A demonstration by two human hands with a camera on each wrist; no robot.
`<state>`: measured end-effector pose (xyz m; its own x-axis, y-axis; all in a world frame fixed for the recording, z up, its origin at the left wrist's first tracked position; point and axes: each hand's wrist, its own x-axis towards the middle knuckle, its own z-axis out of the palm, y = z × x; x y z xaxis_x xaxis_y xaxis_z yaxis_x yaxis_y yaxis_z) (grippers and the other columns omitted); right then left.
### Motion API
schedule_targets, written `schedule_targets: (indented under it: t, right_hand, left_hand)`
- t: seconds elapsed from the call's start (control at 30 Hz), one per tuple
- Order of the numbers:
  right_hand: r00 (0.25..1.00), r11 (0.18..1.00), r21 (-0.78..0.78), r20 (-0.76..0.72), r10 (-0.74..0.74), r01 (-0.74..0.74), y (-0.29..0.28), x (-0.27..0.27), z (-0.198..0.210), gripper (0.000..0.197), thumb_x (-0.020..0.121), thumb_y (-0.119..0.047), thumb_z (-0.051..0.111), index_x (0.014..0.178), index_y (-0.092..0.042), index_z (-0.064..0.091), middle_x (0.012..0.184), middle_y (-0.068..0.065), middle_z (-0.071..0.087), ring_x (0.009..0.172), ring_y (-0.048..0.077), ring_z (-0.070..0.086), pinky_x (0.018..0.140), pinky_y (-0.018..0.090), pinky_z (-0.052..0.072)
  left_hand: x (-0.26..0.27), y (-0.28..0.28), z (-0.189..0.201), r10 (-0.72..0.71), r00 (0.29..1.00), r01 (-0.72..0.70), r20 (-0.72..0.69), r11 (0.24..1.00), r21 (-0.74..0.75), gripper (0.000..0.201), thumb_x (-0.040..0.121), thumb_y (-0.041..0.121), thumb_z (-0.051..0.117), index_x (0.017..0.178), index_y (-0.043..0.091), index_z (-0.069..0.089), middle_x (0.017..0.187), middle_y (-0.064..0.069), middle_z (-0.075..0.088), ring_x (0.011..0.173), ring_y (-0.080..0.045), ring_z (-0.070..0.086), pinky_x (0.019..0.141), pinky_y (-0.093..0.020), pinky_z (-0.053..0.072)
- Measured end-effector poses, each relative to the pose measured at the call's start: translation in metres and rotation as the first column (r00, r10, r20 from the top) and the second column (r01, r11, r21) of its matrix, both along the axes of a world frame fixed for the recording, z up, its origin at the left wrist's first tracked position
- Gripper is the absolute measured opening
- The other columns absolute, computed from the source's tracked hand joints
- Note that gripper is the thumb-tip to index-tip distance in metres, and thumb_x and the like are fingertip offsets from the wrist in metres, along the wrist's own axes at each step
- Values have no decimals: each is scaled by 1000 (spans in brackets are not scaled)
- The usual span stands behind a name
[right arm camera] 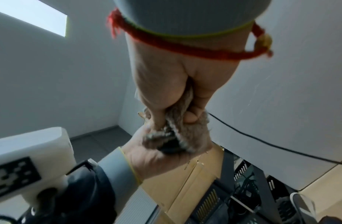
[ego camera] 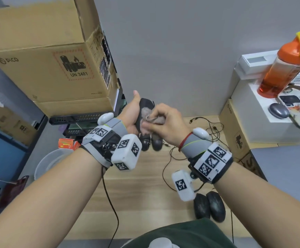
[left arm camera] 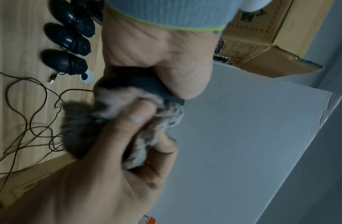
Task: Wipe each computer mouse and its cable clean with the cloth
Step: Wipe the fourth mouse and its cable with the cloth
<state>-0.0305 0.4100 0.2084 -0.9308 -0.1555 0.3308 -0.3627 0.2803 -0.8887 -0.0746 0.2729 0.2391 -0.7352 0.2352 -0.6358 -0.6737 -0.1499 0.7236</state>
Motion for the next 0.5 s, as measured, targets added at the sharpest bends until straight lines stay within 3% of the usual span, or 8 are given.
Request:
schedule_targets:
  t: [0.1, 0.17, 0.27, 0.33, 0.4, 0.5]
  right_hand:
    - [999, 997, 57, 10, 45, -46, 16, -8, -3, 35, 66, -24, 89, 66, -34, 55, 75, -12, 56, 71, 2, 54, 72, 23, 43]
    - [998, 998, 39, 36, -54, 53, 28, -20, -1, 33, 69, -22, 88, 66, -31, 56, 74, -11, 59, 69, 4, 55, 72, 24, 43]
    - [994, 992, -73, 49, -98, 102, 25, -18, 8, 28, 72, -17, 86, 69, -22, 59, 76, -3, 60, 62, 12, 57, 61, 20, 47]
    - [1000, 998, -63, -11, 8, -8, 24, -7, 13, 29, 70, -17, 88, 69, -24, 59, 77, -6, 59, 66, 8, 57, 65, 19, 47]
    - [994, 993, 50, 16, 104, -104, 28, -2, 8, 35, 66, -20, 90, 66, -31, 56, 75, -12, 59, 71, 2, 56, 71, 20, 44]
    - [989, 998, 59, 148, -6, -2, 60, -14, -2, 29, 68, -25, 89, 67, -29, 61, 74, -10, 66, 73, 5, 64, 76, 30, 52]
  left_hand:
    - [5, 3, 6, -2, 1000, 0, -30, 998, -59, 86, 89, 84, 28, 97, 7, 65, 96, -20, 71, 85, -33, 72, 84, -46, 58]
    - [12, 13, 11, -76, 996, 75, -47, 997, -17, 93, 91, 82, 22, 98, 1, 67, 90, -21, 73, 75, -32, 73, 72, -43, 61]
    - [16, 21, 15, -110, 992, 111, -61, 994, 4, 93, 93, 80, 17, 93, 1, 67, 80, -19, 71, 58, -28, 69, 51, -29, 58]
    - [16, 24, 20, -101, 994, 101, -47, 995, -1, 88, 90, 84, 21, 87, 6, 63, 84, -16, 67, 60, -27, 66, 53, -27, 55]
    - [17, 23, 24, -120, 993, 118, -25, 992, -44, 85, 86, 87, 29, 82, 10, 63, 86, -15, 65, 71, -28, 66, 62, -31, 55]
    - [24, 29, 32, -112, 992, 104, -54, 985, -139, 71, 90, 79, 45, 85, 10, 64, 76, -12, 63, 67, -28, 62, 62, -31, 53]
